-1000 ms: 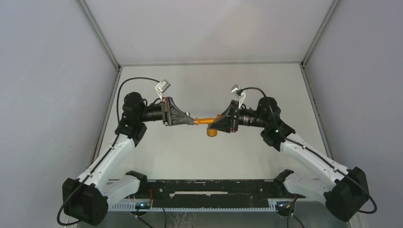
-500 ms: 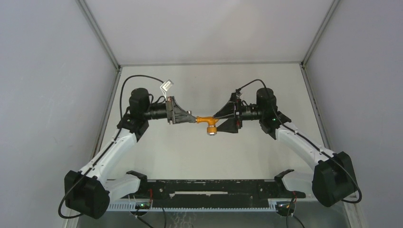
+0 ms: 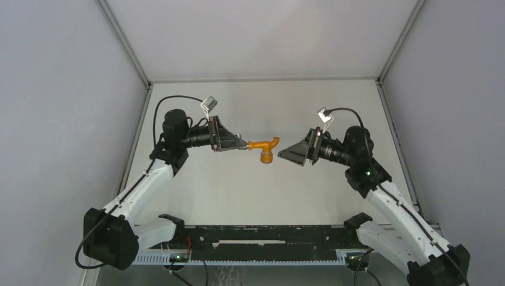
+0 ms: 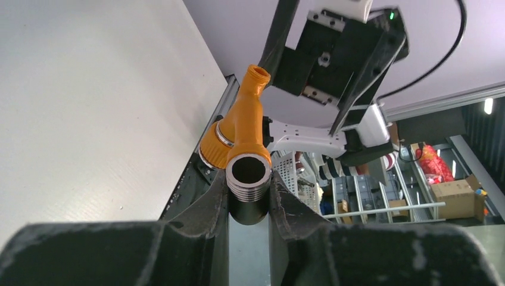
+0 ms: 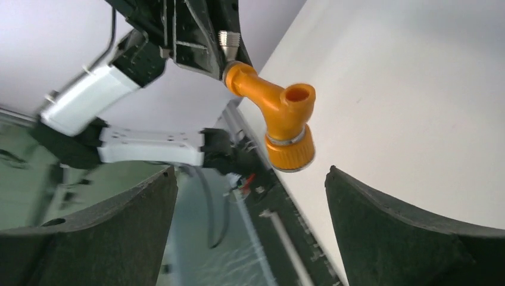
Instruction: Install the water faucets
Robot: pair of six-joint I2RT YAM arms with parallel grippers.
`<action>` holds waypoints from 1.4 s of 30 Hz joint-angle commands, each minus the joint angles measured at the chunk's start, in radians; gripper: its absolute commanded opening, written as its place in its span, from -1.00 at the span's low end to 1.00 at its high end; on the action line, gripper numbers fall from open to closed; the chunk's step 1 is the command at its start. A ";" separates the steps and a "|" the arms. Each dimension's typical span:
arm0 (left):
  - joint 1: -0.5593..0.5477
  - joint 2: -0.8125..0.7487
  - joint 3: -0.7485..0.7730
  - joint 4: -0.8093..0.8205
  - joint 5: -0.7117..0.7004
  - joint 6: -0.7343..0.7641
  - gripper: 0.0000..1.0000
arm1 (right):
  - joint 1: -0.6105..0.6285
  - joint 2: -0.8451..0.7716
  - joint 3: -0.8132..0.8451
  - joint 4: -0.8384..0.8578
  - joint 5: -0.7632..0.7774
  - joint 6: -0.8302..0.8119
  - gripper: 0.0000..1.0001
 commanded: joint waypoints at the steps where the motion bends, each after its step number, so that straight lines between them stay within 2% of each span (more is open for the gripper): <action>1: 0.005 -0.028 0.031 0.062 0.008 -0.068 -1.00 | 0.066 -0.095 -0.171 0.320 0.224 -0.210 0.99; 4: 0.005 -0.033 0.029 0.068 0.005 -0.078 -1.00 | 0.078 -0.014 -0.178 0.429 0.127 -0.198 0.99; 7: 0.005 -0.037 0.029 0.075 0.004 -0.089 -1.00 | 0.093 0.109 -0.155 0.527 0.004 -0.110 0.99; 11: 0.005 -0.046 0.026 0.089 0.000 -0.095 -1.00 | 0.175 0.200 -0.155 0.662 -0.019 -0.088 0.99; 15: 0.005 -0.049 0.017 0.071 -0.013 -0.085 -1.00 | 0.236 0.224 -0.127 0.705 -0.074 -0.028 0.99; 22: 0.011 -0.034 0.020 -0.059 -0.048 0.029 -1.00 | 0.266 0.114 -0.039 0.498 -0.087 0.022 0.99; 26: 0.010 -0.021 0.011 -0.104 -0.042 0.083 -1.00 | 0.279 0.054 0.000 0.449 -0.035 0.019 0.99; 29: 0.005 -0.017 0.008 -0.127 -0.022 0.110 -1.00 | 0.274 0.053 0.038 0.417 0.052 -0.040 0.99; 33: -0.010 -0.032 0.014 -0.143 0.003 0.134 -1.00 | 0.222 0.128 0.081 0.391 0.131 -0.089 0.99; 38: -0.013 -0.033 0.043 -0.277 -0.019 0.210 -1.00 | 0.120 0.171 0.119 0.406 0.027 -0.019 0.99; 42: -0.014 -0.022 0.046 -0.271 -0.019 0.214 -1.00 | 0.109 0.138 0.129 0.320 0.007 -0.092 0.98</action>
